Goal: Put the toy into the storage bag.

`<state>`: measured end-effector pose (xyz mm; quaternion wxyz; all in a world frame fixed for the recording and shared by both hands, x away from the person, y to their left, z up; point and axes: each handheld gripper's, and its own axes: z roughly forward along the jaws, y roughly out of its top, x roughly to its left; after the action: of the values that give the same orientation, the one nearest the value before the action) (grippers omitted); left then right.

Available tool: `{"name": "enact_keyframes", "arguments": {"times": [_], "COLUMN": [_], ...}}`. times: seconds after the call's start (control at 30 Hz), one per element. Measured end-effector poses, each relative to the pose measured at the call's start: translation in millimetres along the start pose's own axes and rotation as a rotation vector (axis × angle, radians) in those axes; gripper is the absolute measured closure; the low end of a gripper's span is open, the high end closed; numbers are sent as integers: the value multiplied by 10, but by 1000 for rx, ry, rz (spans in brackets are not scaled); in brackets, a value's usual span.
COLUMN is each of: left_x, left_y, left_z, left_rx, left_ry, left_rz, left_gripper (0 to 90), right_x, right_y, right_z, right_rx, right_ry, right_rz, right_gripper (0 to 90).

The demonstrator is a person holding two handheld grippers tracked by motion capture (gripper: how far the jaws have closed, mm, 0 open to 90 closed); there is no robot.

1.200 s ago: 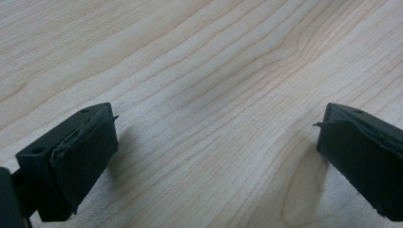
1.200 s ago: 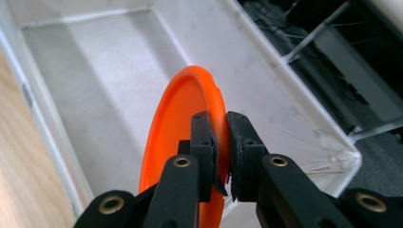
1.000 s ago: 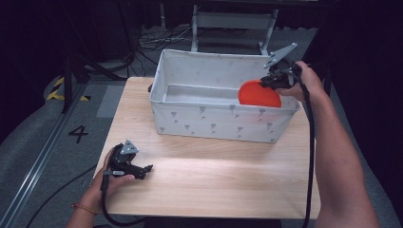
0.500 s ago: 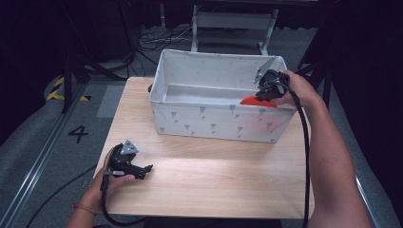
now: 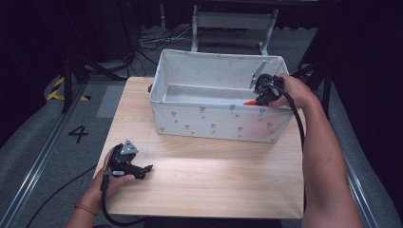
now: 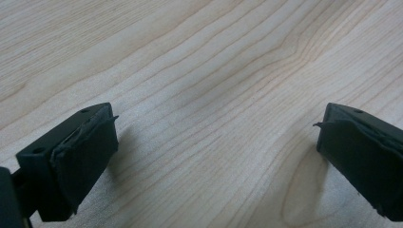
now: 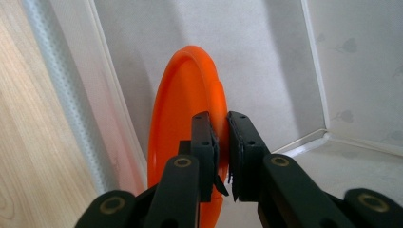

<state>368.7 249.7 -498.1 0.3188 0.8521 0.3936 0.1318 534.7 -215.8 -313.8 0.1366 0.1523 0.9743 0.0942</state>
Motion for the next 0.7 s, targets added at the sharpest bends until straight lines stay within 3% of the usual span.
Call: {"name": "enact_keyframes", "arguments": {"times": [0.23,0.43,0.7], "left_x": [1,1,0], "left_y": [0,1,0], "left_z": [0,-2,-2], "left_rx": [1,2,2], "left_ry": [-1,-1,0], "left_rz": [1,1,1], "left_gripper": [2,2,2], "right_x": [13,16,23], "right_y": [-29,-50,-82], "right_z": [54,42,-13], "right_rx": [41,34,8], "right_ry": [21,35,16], "right_rz": [0,4,17], "right_gripper": [818,812,771]}}
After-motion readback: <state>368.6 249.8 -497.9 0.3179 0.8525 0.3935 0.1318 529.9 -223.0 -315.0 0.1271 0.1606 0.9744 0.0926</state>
